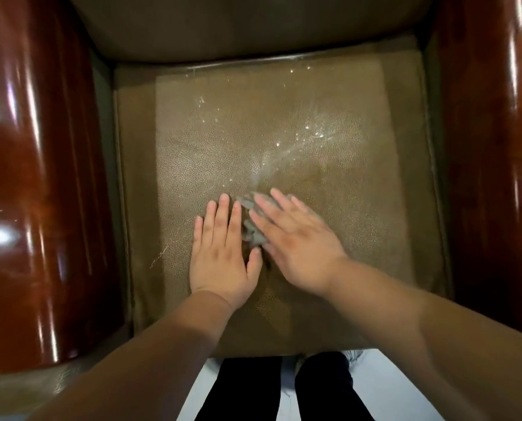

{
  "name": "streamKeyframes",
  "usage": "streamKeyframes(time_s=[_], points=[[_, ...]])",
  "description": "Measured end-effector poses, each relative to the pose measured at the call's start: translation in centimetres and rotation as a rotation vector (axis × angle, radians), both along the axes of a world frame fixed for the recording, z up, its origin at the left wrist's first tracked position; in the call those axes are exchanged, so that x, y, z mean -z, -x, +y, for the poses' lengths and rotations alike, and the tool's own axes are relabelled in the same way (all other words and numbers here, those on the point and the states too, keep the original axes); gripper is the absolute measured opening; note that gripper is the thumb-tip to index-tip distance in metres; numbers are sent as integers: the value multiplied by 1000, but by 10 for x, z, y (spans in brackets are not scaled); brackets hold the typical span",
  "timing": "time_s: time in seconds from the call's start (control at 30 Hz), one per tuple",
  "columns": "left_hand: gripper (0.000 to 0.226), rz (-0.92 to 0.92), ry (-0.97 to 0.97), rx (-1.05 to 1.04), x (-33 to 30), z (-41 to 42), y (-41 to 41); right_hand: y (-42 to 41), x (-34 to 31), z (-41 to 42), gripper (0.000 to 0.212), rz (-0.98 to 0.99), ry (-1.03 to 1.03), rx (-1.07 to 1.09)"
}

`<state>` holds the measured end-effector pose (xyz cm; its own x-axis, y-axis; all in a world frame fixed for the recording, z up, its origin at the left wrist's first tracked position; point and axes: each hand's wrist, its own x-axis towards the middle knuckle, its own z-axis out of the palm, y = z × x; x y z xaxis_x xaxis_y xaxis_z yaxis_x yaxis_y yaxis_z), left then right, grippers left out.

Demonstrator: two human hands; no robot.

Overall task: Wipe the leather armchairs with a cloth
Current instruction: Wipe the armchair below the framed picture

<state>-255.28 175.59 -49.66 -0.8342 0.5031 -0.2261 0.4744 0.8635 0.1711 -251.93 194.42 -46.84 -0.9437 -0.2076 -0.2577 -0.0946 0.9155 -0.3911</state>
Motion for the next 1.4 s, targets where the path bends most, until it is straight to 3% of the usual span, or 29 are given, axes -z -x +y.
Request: streamKeyframes(time_s=[0.07, 0.1, 0.13, 0.23, 0.3, 0.37, 0.47, 0.53, 0.6, 0.73, 0.77, 0.83, 0.9, 0.97, 1.03, 1.1, 1.17, 1.23, 1.33, 1.4], points=[[81, -58, 9, 8, -6, 1, 3, 6, -1, 29, 61, 12, 1, -174], [80, -81, 29, 14, -8, 1, 5, 15, 2, 50, 64, 6, -27, -135], [79, -99, 56, 17, -9, 0, 4, 25, 5, 72, 64, -16, -54, -6], [78, -100, 110, 0, -5, -1, 3, 63, 7, 128, 60, -125, -114, 670], [77, -88, 101, -13, -3, 2, 0, 80, 9, 112, 61, -128, -131, 885], [76, -73, 67, -49, -4, 4, -3, 78, 10, 63, 60, -23, -86, 622], [76, -96, -20, -150, -10, 15, -3, 33, 5, 21, 58, 58, 56, -60], [76, -113, -90, -214, -15, 27, 8, 19, 7, 48, 58, 53, 78, -163], [76, -115, -101, -187, -17, 46, 25, 21, 19, 95, 60, 16, 24, 73], [75, -119, -4, -147, -11, 97, 57, 28, 23, 160, 61, -114, -100, 932], [77, -114, 28, -155, -7, 111, 60, 28, 21, 150, 62, -110, -131, 996], [79, -79, 99, -165, -2, 132, 60, 18, 21, 110, 64, -58, -147, 797], [82, -53, 114, -171, 1, 138, 58, 5, 20, 83, 64, -11, -69, 360], [83, -47, 88, -179, 0, 132, 61, 12, 22, 104, 63, -4, -19, 150], [83, -27, 70, -184, -5, 118, 69, 32, 26, 141, 62, -43, -25, 357], [83, 2, 75, -187, -7, 105, 83, 56, 28, 174, 61, -90, 13, 835], [85, -1, 85, -216, -5, 99, 92, 76, 28, 174, 61, -103, -45, 1086], [85, 17, 80, -263, -1, 101, 92, 84, 30, 149, 64, -90, -124, 909], [85, 52, 62, -283, 3, 101, 88, 77, 32, 134, 65, -12, -87, 357], [84, 64, 54, -284, 5, 99, 88, 87, 36, 160, 63, -24, -80, 242]])
